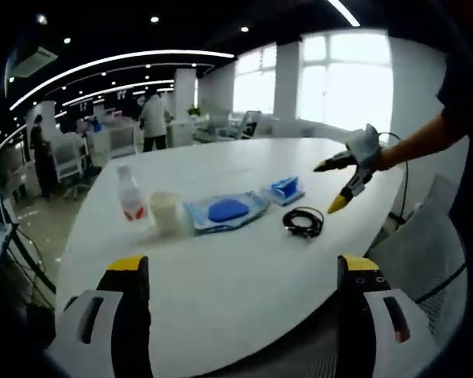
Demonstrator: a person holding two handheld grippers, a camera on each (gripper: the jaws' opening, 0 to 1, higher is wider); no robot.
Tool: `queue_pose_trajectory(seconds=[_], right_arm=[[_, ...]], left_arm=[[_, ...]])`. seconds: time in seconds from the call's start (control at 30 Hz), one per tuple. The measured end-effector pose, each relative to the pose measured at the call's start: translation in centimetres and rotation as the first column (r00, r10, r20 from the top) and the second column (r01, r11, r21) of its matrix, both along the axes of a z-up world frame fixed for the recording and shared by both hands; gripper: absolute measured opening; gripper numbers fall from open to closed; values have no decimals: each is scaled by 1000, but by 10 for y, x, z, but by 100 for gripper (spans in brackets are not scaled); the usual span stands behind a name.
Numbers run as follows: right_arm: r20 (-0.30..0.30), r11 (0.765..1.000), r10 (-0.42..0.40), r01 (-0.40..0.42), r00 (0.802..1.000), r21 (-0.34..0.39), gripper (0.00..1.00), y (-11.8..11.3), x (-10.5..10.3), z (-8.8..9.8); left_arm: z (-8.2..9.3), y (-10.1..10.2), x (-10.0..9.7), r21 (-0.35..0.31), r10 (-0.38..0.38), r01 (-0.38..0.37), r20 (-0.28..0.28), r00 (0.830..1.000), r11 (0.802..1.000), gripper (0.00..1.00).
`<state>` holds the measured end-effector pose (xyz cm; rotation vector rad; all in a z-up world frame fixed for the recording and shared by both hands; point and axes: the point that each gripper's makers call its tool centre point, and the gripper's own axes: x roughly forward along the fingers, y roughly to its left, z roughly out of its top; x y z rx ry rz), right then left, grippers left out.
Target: Arrange the tabletop items into an orderly group along one side of the table until the central work area is clear of visible clutter.
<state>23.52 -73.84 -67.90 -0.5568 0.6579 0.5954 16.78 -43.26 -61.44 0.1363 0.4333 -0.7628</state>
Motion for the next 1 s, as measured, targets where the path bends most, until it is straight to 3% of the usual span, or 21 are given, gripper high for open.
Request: queue_pose_trajectory(seconds=[0.07,0.13,0.2,0.3,0.63,1.0], right_arm=[[-5,1000,16,-16,1000,-12,100,-1,1,0],[-14,997,64,-64,998,-41,100,-3,3,-3],[-8,993,92,-93,996,-77,100,-6,5,-3],[-6,990,113,-113,994,-83,100,-9,11,-3],[-6,976,162,-161,987,-149,100,-33,34,4],[-12,957,210,-208,978,-202,96,-60,55,5]], left_arm=[[-2,3,0,47,-3,1,27,1000,999,99],[4,3,5,16,12,-13,75,997,1000,99],[5,2,5,8,12,-13,80,997,1000,99],[2,1,3,57,-8,1,116,993,998,99],[1,3,6,6,13,-13,86,996,1000,96],[-4,7,9,10,28,-29,67,997,1000,100]])
